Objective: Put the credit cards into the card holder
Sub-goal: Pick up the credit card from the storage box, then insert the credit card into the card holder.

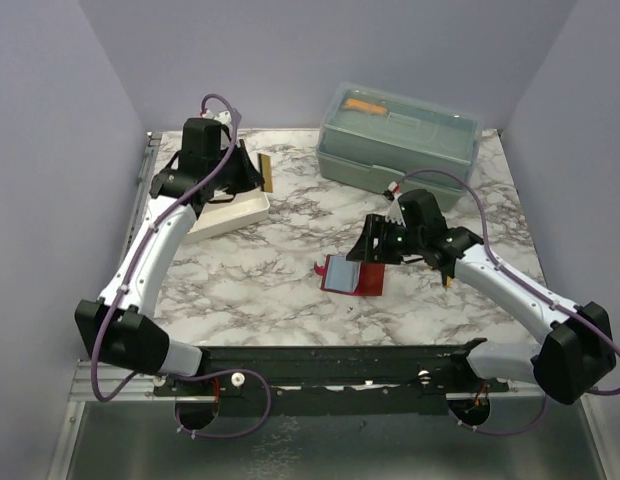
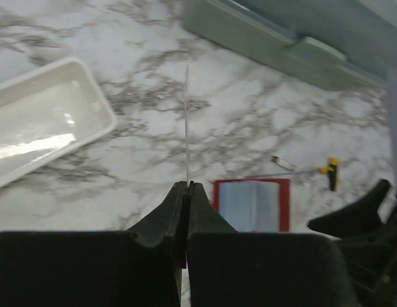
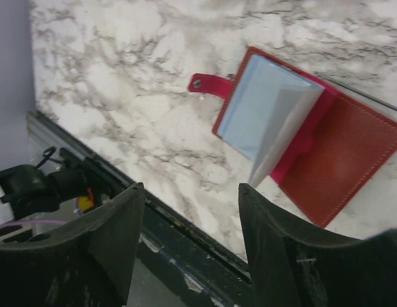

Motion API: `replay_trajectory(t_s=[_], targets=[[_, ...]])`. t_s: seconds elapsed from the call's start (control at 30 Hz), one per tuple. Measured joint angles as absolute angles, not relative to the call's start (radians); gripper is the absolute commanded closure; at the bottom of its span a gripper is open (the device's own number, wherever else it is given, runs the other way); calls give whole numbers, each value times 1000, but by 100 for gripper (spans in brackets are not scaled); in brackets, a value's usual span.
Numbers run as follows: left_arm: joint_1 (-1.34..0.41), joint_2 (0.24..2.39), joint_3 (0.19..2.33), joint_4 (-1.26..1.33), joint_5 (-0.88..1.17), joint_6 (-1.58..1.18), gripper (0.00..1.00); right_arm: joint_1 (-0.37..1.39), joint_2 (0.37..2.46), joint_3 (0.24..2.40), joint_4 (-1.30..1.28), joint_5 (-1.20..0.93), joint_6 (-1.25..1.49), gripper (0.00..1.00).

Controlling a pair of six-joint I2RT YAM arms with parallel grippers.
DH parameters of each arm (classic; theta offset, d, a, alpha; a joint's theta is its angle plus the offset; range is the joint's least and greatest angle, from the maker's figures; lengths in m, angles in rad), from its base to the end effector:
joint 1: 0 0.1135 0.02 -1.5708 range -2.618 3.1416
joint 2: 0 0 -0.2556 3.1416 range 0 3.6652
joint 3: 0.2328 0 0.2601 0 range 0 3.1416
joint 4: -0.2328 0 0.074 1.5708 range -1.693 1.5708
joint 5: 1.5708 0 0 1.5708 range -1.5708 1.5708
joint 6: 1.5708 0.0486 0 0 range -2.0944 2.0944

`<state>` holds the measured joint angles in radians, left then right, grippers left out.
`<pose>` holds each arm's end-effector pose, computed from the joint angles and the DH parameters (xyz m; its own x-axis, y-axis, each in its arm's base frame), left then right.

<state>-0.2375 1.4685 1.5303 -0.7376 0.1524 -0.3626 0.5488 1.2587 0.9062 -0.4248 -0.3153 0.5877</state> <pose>0.3268 -0.0867 0.3669 -0.6918 -0.1933 -0.6958 0.1094 0.9243 -0.3655 0.2357 0.1618 0.2414 -0.8775 0.0813 -0.4726 -0.2379 0.7819 0.5762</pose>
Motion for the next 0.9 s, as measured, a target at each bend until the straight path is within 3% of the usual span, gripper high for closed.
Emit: replay_trajectory(t_s=[0.23,0.43,0.7,0.9], targets=[[-305,1273,1120,-131,603,-680,100,549,1108,842,-214,-497,709,35],[-353,1243,924,304,752,-936,100,549,1003,780,28,-559,850,40],[-417,1213,892,606,831,-1108,100,549,934,733,245,-502,998,47],[-435,1214,856,666,858,-1153,100,549,933,733,337,-457,1054,52]])
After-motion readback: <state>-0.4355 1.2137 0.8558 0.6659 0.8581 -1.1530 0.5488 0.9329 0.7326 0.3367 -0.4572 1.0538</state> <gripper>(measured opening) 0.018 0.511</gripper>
